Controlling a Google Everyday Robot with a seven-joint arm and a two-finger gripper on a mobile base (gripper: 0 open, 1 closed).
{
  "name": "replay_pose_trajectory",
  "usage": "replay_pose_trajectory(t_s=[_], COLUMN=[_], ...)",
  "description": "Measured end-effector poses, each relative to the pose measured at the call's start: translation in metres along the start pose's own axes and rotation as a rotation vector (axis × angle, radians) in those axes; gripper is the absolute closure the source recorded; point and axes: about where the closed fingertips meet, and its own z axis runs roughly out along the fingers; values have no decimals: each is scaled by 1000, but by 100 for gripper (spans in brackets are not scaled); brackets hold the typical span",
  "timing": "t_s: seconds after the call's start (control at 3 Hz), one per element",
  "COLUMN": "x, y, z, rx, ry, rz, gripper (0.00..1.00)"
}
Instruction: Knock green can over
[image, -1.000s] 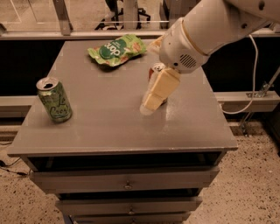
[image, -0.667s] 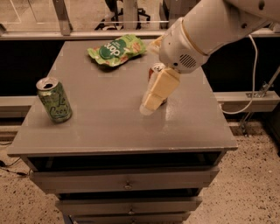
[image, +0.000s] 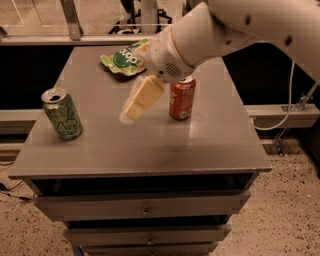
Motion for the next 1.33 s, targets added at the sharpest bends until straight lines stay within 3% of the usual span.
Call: replay_pose_trajectory(t_s=[0.67,1.33], x=[-42,-49], y=[4,7], z=[76,143], rx=[-90,-116], ry=[-181,-239], rz=[-7,5], gripper=[0,0])
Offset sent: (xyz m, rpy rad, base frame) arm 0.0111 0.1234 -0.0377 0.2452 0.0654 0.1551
